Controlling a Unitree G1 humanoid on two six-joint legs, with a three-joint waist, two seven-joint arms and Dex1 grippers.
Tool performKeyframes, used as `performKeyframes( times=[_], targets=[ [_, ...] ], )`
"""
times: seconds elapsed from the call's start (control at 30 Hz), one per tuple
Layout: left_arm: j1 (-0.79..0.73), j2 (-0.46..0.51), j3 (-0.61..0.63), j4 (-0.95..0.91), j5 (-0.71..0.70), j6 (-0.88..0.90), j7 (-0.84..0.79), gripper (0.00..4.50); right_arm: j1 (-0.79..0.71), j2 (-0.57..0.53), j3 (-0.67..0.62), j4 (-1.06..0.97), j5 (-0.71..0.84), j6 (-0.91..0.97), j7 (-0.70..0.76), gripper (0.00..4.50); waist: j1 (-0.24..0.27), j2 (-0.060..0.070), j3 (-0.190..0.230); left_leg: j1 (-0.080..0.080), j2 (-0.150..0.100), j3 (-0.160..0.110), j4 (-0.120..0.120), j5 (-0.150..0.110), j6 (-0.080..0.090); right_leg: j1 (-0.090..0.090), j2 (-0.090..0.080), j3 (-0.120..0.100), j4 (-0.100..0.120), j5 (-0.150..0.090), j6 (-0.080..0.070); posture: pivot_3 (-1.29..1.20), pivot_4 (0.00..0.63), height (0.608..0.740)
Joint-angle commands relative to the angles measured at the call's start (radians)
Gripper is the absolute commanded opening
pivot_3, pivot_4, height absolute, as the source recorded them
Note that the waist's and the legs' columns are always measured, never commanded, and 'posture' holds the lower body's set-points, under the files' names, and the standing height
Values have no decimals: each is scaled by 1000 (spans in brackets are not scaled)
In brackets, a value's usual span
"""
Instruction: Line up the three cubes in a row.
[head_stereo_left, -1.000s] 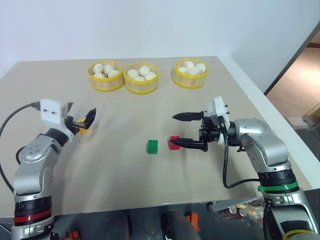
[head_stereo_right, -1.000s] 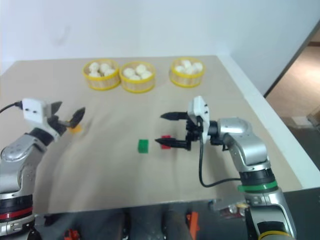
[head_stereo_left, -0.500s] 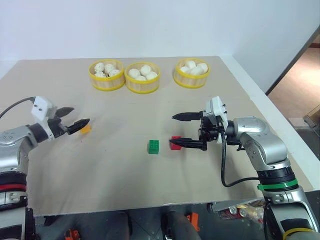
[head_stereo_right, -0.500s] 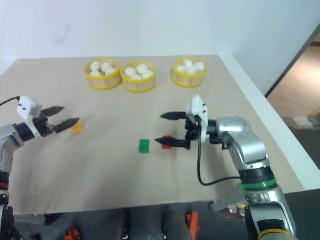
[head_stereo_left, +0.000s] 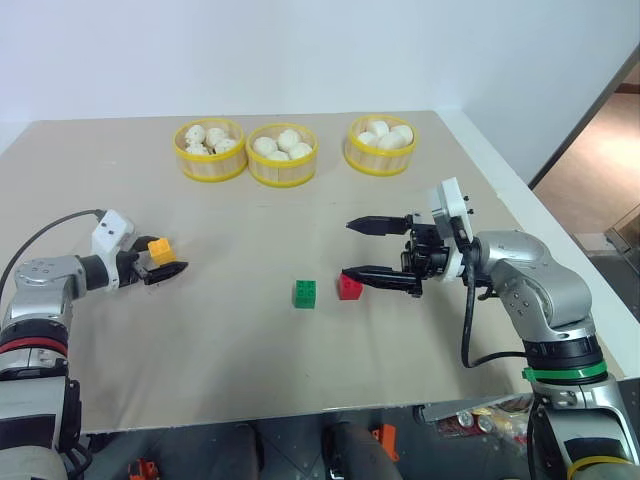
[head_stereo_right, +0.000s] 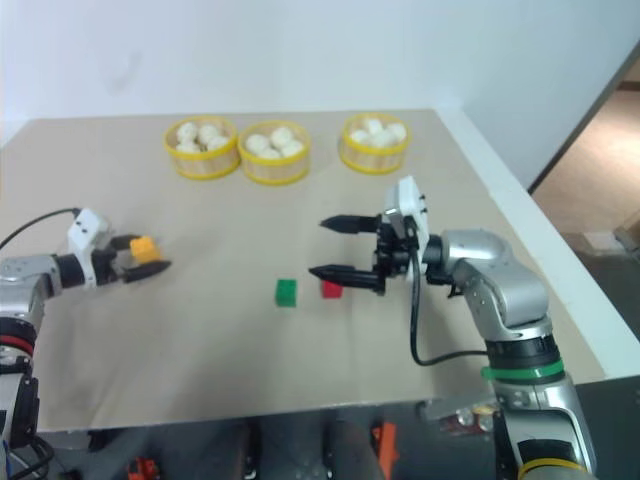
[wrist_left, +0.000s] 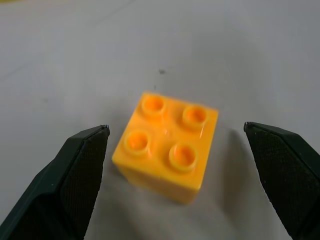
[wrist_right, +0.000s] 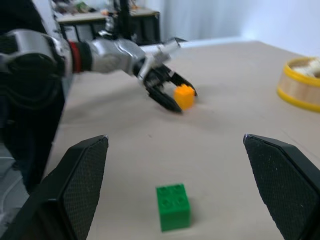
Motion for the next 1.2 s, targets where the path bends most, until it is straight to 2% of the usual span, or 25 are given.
performKeyframes(
  times=[0.03,0.1,0.13,0.4,0.7,0.83,1.0,1.2],
  targets=[
    [-30,7,-12,41,27,-54,-20,4480,-20,7,-42,-32,46,-12,11,4500,0,0,0,0,0,0,0,0,0,0,0,0,0,0,0,0,150,740],
    [-38,-2,-21,67,34,-75,-38,4480,-21,5,-38,-26,38,-26,16,4500,0,0,0,0,0,0,0,0,0,0,0,0,0,0,0,0,150,740],
    [-43,-6,-24,77,36,-83,-49,3939,-20,4,-35,-22,32,-33,20,4500,0,0,0,0,0,0,0,0,0,0,0,0,0,0,0,0,150,740],
    [-87,-17,-45,132,67,-133,-70,1359,-8,-2,-11,3,-16,-80,39,4500,2,0,0,1,0,0,0,2,3,1,0,-1,1,2,-2,0,150,740],
    [-44,-23,-61,53,65,-135,-137,1358,5,-4,-4,1,-41,-99,37,4500,1,0,0,0,0,0,2,3,4,1,-1,-1,0,3,-4,0,150,740],
    [55,-46,-88,-185,35,-88,-189,1358,11,-7,-5,-5,-51,-103,34,4500,2,0,0,-1,-1,0,1,3,3,0,-2,-1,0,3,-1,0,150,740],
    [198,-81,-112,-565,-41,76,-168,1358,13,-12,-4,-3,-61,-108,30,4500,1,0,0,-2,-1,0,1,2,3,0,-3,0,0,2,1,0,150,740],
    [309,-126,-162,-835,-56,198,-99,1358,12,-10,3,4,-72,-114,31,4500,1,0,0,-1,-1,0,2,3,3,0,-1,0,0,2,0,0,150,740]
  ],
)
